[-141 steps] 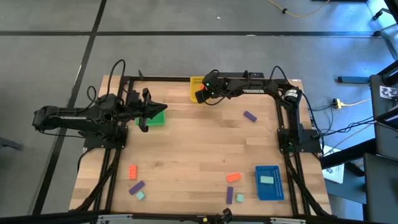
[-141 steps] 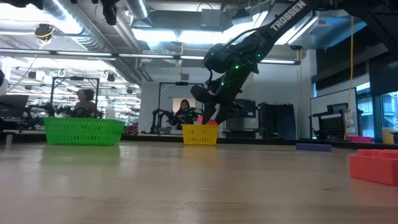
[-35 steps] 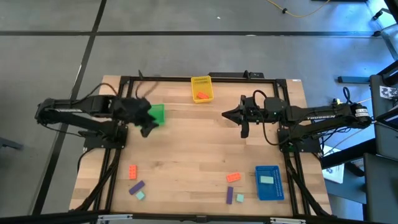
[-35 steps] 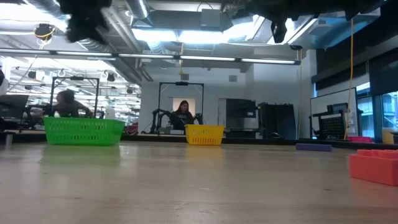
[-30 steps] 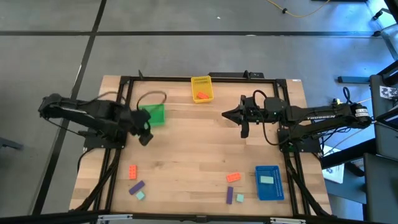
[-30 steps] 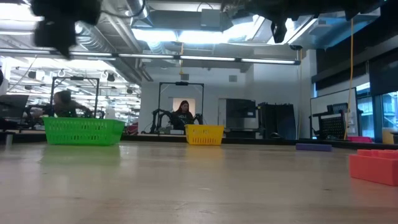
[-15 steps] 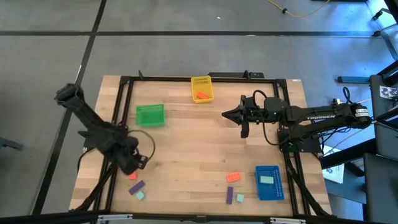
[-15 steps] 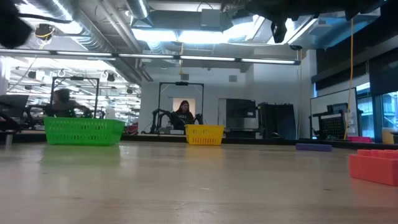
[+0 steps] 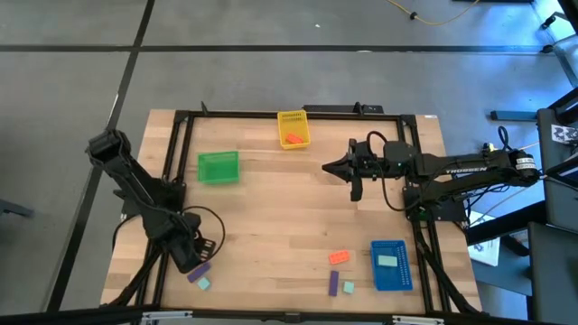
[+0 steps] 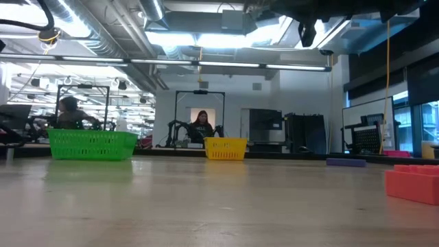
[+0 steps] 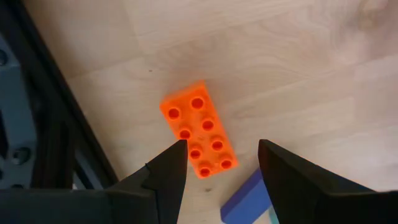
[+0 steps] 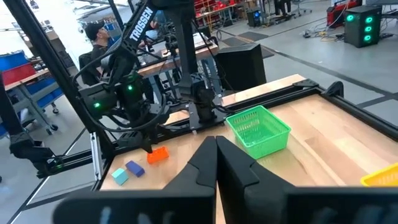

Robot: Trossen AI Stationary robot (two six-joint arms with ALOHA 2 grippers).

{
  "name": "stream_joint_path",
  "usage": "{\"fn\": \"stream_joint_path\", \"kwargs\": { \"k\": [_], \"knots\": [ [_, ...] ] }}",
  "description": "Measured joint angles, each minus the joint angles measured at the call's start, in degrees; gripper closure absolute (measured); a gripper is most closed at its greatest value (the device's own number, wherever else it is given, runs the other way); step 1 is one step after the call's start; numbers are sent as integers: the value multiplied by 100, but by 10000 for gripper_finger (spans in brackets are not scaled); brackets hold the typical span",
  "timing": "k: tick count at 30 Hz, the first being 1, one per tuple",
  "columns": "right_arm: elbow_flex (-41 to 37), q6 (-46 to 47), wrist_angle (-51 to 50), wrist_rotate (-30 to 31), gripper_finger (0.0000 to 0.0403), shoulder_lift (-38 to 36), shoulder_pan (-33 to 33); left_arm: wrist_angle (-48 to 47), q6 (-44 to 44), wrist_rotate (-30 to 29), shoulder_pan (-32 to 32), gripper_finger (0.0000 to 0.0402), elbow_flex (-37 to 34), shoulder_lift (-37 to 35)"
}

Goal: Sort & place blocks by color
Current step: Put the left orange game piece into the yellow bin

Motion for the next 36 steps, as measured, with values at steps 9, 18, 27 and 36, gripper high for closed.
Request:
{"fn": "stream_joint_path", "kwargs": {
  "k": [9, 18, 27, 36],
  "knots": [
    [0, 4, -2, -9, 402, 0, 0, -78, -102, 186, -52, 206, -4, 96],
    [0, -3, -10, -13, 402, 0, 0, 1, -107, 241, -46, 206, -2, 468],
    [0, -4, -15, -13, 402, 0, 0, -8, -107, 216, -44, 208, -4, 509],
    [0, 4, -13, -13, 402, 0, 0, -91, -107, 192, -58, 208, -3, 509]
  ]
}}
